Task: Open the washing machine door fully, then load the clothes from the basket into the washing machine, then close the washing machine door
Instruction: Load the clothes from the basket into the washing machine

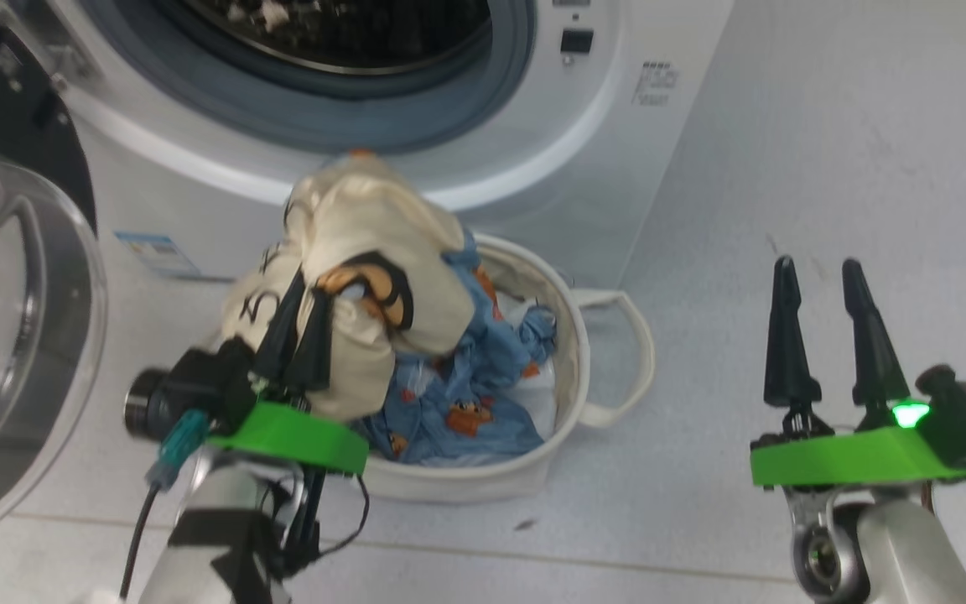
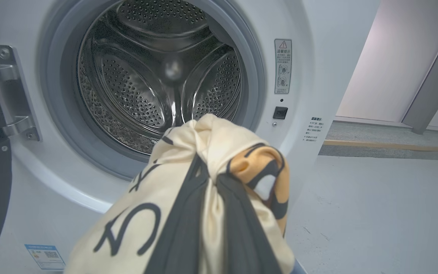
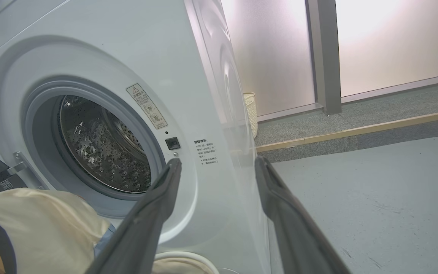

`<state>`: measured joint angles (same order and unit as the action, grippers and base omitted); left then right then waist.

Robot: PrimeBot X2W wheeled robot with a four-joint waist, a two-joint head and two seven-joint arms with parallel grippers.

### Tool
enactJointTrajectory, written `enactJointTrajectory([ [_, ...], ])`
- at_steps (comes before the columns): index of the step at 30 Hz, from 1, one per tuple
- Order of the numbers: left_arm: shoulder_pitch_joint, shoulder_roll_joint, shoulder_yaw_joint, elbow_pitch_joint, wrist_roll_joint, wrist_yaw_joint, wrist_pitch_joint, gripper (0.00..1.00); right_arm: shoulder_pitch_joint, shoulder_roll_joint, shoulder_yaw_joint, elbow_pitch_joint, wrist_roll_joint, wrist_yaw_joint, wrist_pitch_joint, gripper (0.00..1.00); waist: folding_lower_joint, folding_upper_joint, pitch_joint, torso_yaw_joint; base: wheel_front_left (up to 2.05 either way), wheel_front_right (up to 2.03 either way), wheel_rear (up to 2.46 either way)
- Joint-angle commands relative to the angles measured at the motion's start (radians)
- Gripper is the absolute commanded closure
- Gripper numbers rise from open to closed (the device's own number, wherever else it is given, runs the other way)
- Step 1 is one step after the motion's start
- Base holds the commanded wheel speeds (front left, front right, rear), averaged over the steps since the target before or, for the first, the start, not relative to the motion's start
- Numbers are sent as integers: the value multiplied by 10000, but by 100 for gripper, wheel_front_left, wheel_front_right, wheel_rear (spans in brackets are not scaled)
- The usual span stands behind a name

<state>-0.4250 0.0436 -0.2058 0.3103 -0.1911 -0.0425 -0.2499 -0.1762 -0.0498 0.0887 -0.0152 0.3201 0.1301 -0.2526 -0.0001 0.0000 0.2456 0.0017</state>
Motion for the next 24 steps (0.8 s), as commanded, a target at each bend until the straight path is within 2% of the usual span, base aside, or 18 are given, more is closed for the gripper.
enactJointTrajectory([
  [1, 268, 77, 514, -557, -314, -42, -117, 100, 216, -5, 202, -228, 103, 6, -92, 0, 1, 0, -835, 134, 0, 0, 0],
  [9, 1165, 69, 587, -1348, -1295, 71, -118, 100, 678, -5, 214, -177, 287, 6, -92, 0, 1, 0, -1379, 165, 0, 0, 0],
  [16, 1353, 68, 731, -1456, -1740, 67, -118, 100, 786, -5, 194, -179, 415, 6, -92, 0, 1, 0, -1478, 97, 0, 0, 0],
  [20, 1218, 67, 1110, -1392, -2131, 81, -118, 100, 781, -5, 20, -101, 1854, 6, -92, 0, 1, 0, -1287, -14, 0, 0, 0],
  [24, 976, 67, 1295, -1253, -2236, -20, -118, 100, 631, -5, -183, 0, 1993, 6, -92, 0, 1, 0, -972, -139, 0, 0, 0],
])
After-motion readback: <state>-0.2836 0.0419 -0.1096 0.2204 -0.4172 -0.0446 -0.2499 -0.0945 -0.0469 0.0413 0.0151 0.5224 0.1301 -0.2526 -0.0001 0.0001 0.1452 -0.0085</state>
